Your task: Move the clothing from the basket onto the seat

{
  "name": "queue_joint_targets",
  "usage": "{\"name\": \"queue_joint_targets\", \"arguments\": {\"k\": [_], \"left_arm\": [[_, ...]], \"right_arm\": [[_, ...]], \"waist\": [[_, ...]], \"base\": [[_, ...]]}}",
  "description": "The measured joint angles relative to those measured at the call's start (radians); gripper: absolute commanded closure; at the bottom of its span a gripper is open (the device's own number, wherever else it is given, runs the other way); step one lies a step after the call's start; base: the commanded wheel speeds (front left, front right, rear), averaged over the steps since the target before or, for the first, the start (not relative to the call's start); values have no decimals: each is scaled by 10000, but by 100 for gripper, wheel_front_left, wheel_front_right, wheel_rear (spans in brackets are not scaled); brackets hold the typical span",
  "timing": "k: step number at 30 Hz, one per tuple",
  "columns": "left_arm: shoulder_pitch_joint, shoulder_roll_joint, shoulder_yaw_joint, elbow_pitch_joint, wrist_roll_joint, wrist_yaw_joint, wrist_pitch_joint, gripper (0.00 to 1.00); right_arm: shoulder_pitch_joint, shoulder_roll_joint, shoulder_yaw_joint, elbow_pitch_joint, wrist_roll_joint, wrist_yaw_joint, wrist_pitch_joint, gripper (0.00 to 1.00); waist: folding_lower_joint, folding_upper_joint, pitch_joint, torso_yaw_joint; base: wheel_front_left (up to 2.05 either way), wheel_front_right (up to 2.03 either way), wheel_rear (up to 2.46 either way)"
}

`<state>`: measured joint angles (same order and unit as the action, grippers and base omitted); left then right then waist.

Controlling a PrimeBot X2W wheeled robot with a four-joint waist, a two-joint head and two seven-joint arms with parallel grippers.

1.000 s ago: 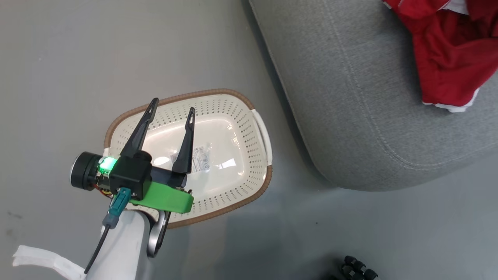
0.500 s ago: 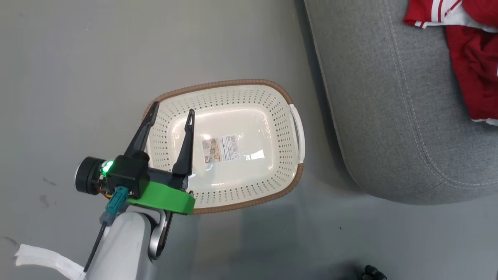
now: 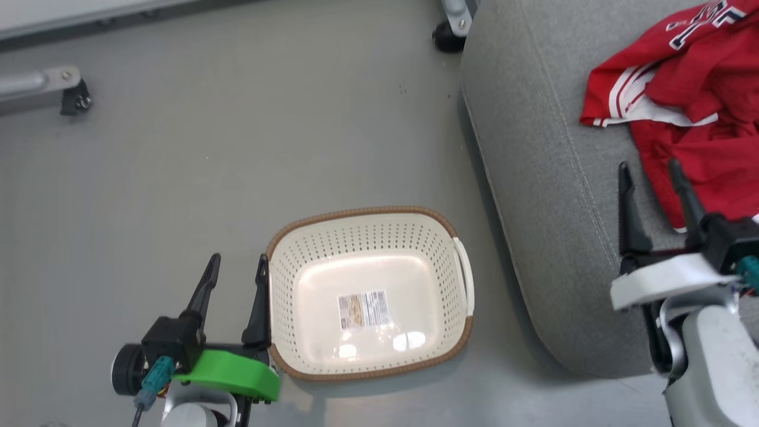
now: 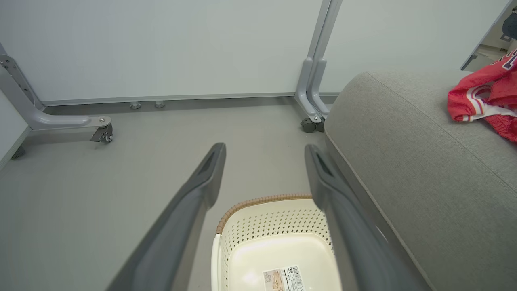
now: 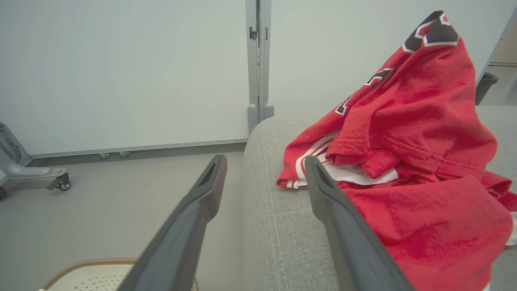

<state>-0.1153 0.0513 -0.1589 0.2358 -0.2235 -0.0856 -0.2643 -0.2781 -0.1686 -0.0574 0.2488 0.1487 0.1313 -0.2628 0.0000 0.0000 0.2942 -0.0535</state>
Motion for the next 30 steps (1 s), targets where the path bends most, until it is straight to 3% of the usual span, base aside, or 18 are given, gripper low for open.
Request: {"name": "queue_joint_targets", "arguments": {"k": [12, 21, 30], "left_arm": [[1692, -13, 604, -1151, -268, 199, 0, 0], [2685, -15, 502, -1956, 77, 163, -4, 0], [2941, -13, 485, -1841, 276, 96, -4, 0]], "right_arm": [[3003, 809, 1471, -1887, -190, 0, 0, 0], [3993, 1108, 1471, -2243, -441, 0, 0, 0], [4232, 1168, 1308, -2265, -522, -2, 0, 0]], "waist": [[0, 0, -2392, 582], [0, 0, -3417, 954], [0, 0, -3850, 1102]], "base": [[0, 0, 0], [0, 0, 0], [0, 0, 0]]}}
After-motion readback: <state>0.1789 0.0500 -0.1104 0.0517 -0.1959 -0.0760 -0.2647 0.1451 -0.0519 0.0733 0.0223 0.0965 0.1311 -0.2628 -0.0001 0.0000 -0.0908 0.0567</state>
